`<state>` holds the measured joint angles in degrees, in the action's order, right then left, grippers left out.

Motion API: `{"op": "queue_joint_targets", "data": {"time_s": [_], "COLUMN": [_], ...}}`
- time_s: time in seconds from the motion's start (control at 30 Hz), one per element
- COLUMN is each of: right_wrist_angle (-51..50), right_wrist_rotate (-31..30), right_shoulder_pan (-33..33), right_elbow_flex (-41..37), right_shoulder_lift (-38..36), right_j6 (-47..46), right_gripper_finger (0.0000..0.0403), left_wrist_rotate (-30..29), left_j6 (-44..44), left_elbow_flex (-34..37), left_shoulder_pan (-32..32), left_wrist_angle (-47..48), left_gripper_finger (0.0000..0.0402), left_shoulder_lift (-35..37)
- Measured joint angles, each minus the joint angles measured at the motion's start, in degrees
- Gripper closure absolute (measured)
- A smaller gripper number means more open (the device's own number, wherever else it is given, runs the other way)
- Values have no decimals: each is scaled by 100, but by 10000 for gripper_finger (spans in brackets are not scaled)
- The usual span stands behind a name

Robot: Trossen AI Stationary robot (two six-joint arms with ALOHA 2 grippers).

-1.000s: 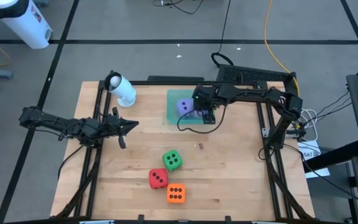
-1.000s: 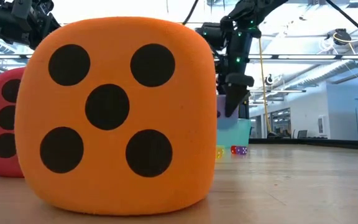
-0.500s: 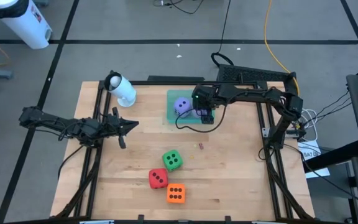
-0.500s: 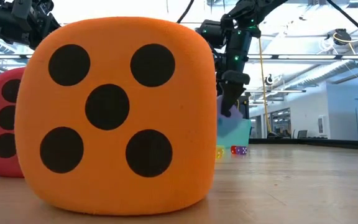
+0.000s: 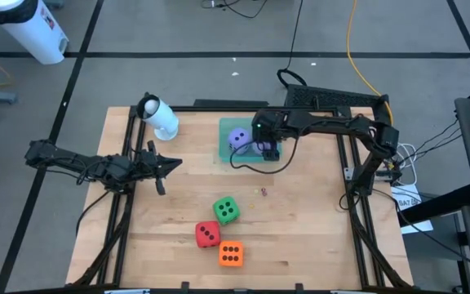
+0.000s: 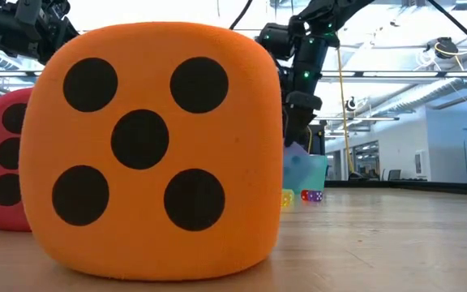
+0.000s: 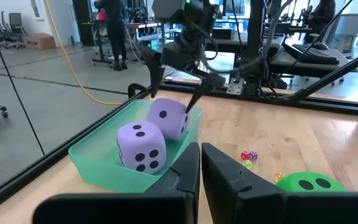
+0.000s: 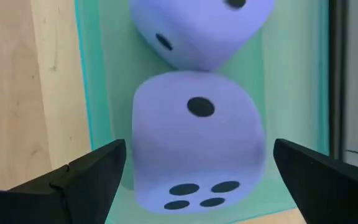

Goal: Pick & Place Dice
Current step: Put the big purple dice into the green bin

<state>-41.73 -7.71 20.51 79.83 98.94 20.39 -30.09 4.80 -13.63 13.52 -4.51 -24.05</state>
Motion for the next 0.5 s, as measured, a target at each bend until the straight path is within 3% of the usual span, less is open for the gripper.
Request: {"op": "queue_joint_targets", "data": {"time_s": [0.23,0.37,0.5], "right_wrist_angle": [157,219,427], "right_wrist_rotate": [-886,-694,-256], "right_shoulder_pan": [-81,-73,-87], "right_elbow_flex": [4,4,4], "right_shoulder_lift": [-325,-607,-883], "right_j6": [16,-116,-158], "right_gripper_finger": [4,17,74], "left_wrist_rotate": [0,0,0], "left_j6": [-11,-14,-11], "left_elbow_flex": [0,0,0], "left_shoulder_pan": [0,0,0], "left_wrist_angle": [2,1,0], "left_gripper_finger": [373,373,373], "left_shoulder_lift": [0,0,0]}}
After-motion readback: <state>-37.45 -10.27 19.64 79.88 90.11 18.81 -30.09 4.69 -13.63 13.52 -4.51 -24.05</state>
